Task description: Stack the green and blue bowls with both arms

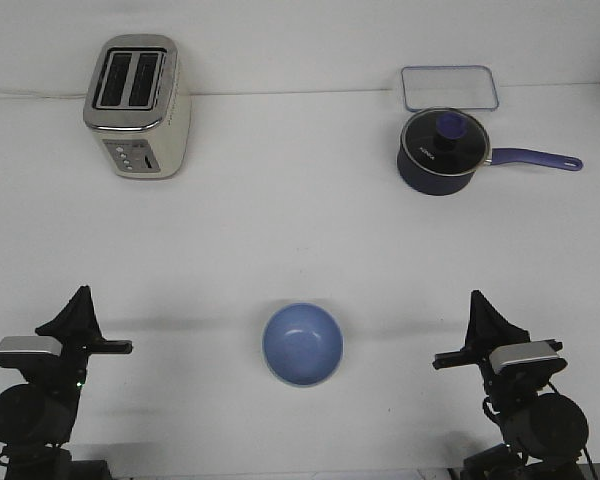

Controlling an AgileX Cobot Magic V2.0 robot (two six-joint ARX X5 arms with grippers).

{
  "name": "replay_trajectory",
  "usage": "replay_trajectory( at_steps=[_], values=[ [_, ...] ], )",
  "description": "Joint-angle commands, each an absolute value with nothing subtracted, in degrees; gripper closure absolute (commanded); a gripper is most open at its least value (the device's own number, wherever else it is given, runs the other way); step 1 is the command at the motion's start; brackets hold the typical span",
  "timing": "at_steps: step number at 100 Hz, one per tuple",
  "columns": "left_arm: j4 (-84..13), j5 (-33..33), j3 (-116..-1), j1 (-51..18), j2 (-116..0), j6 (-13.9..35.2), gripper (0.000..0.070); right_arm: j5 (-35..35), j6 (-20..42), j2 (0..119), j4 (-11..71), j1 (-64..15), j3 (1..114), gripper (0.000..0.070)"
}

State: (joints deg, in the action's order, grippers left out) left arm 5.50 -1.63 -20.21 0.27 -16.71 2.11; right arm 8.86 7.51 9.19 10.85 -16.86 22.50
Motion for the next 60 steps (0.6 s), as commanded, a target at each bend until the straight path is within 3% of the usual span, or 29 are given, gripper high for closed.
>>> replay_trajectory(
  at_steps=[1, 17, 39, 60],
  values=[
    [5.7, -1.5, -20.6, 0.3, -16.4, 2.1, 0.0685, 9.0, 7.5, 9.4, 10.2, -17.1, 22.5, 0.0700],
    [5.2, -1.5, -14.6, -0.2, -10.9, 0.0, 0.0685, 9.0, 7.5, 9.4, 10.2, -17.1, 22.5, 0.0700],
    [6.6, -3.5, -2.6, -0.4, 0.0, 1.6, 0.0685, 9.0, 7.5, 9.4, 10.2, -17.1, 22.5, 0.0700],
    [6.5, -3.3, -0.8, -1.1, -0.2, -0.9, 0.0685, 9.0, 7.5, 9.4, 10.3, -17.1, 22.5, 0.0700]
  ],
)
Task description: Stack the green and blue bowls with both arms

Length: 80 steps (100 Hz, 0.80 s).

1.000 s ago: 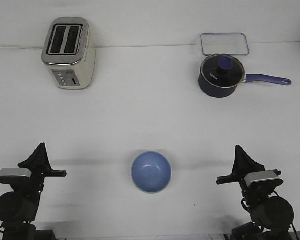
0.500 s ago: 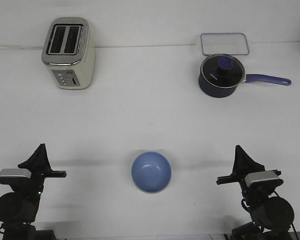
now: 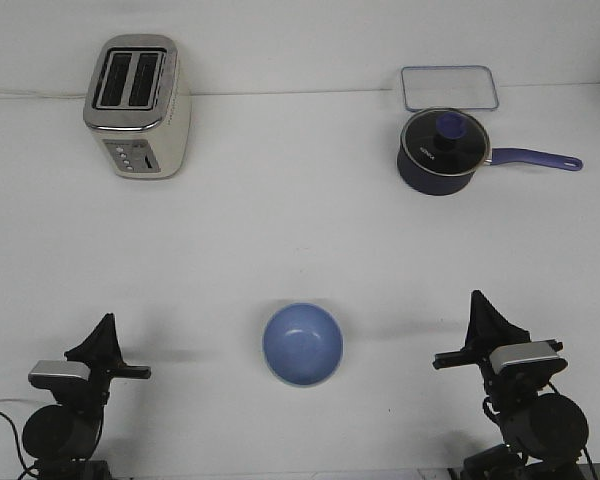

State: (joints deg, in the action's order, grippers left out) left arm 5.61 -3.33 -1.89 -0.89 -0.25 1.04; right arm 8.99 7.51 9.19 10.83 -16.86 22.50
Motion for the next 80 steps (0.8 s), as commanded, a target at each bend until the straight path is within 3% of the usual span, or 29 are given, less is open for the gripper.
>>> replay_trajectory(
  at_steps=[1, 80],
  values=[
    [6.5, -3.3, -0.8, -1.1, -0.2, -1.2, 0.0685, 9.0, 7.5, 9.4, 10.3, -17.1, 22.5, 0.0700],
    [6.5, -3.4, -0.8, -1.2, -0.3, -1.5, 0.0685, 9.1, 7.3, 9.4, 10.3, -17.1, 22.5, 0.0700]
  ],
)
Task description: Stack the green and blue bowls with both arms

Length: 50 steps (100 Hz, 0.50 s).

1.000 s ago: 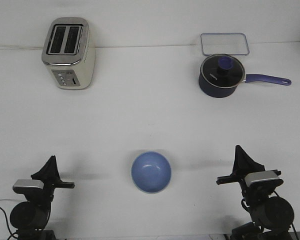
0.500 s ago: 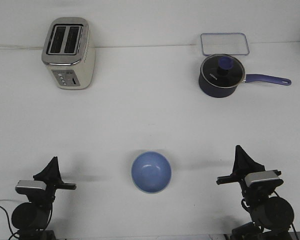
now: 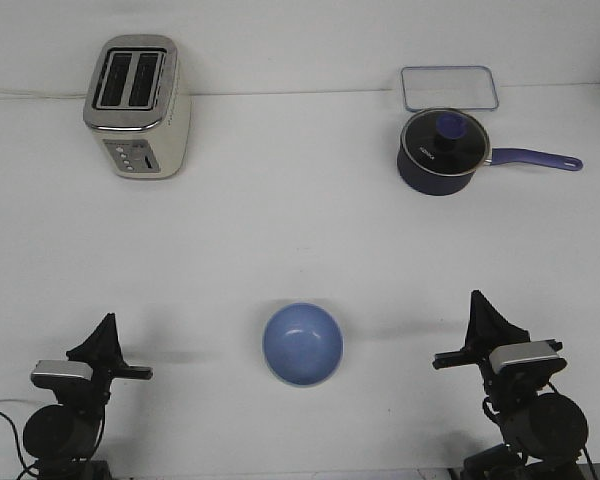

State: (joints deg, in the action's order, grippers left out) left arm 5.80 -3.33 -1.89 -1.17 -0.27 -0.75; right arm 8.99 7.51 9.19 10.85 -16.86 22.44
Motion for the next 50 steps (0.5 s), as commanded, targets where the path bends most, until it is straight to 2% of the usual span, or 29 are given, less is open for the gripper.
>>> replay_trajectory(
  at_steps=[1, 23, 40, 50],
  values=[
    [6.5, -3.4, -0.8, -1.2, -0.3, -1.5, 0.0685, 9.1, 7.1, 9.4, 10.3, -17.1, 22.5, 0.0700],
    [6.5, -3.4, -0.8, -1.2, -0.3, -1.5, 0.0685, 8.8, -4.8, 8.4, 10.1, -13.7, 20.8, 0.0700],
    [6.5, -3.4, -0.8, -1.2, -0.3, -1.5, 0.0685, -0.1, -11.1, 5.4, 8.5, -3.5, 13.7, 0.0700],
    [6.5, -3.4, -0.8, -1.2, -0.3, -1.5, 0.0685, -1.6, -12.3, 2.7, 7.3, 0.5, 8.0, 0.0700]
  ],
)
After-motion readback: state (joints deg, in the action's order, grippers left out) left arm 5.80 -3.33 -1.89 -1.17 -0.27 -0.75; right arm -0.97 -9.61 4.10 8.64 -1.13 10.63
